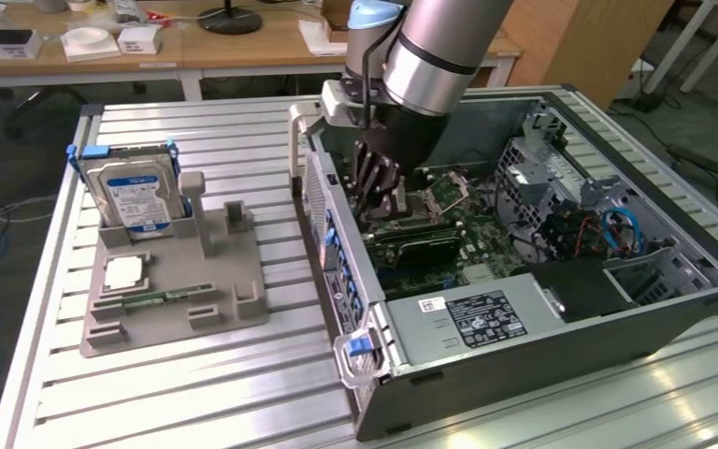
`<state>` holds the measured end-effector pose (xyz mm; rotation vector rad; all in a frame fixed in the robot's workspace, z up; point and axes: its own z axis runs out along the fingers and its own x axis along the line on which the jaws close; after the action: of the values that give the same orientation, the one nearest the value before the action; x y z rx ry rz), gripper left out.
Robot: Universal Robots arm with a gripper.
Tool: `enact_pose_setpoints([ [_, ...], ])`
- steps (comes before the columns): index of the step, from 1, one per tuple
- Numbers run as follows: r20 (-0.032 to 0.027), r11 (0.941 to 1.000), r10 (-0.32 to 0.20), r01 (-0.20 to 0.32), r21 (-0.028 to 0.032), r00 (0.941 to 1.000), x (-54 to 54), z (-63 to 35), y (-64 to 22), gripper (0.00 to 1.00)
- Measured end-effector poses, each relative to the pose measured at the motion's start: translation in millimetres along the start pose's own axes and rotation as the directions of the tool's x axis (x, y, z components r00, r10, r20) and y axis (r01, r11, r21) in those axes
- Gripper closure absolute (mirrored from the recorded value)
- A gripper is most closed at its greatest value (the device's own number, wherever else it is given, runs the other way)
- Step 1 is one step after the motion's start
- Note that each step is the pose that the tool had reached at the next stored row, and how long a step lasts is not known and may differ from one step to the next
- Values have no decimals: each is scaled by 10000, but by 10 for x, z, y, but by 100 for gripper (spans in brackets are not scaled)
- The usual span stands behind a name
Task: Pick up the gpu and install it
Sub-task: 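Press down on the gpu until it lock into place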
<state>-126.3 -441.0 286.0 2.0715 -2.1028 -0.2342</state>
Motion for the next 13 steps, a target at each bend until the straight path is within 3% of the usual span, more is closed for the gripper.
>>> enact_pose_setpoints([
  [5, -4, 10000, -1, 1, -8, 10000, -2, -2, 0, 90],
  [13, -12, 10000, 0, 0, -95, 10000, -2, -18, -67, 90],
])
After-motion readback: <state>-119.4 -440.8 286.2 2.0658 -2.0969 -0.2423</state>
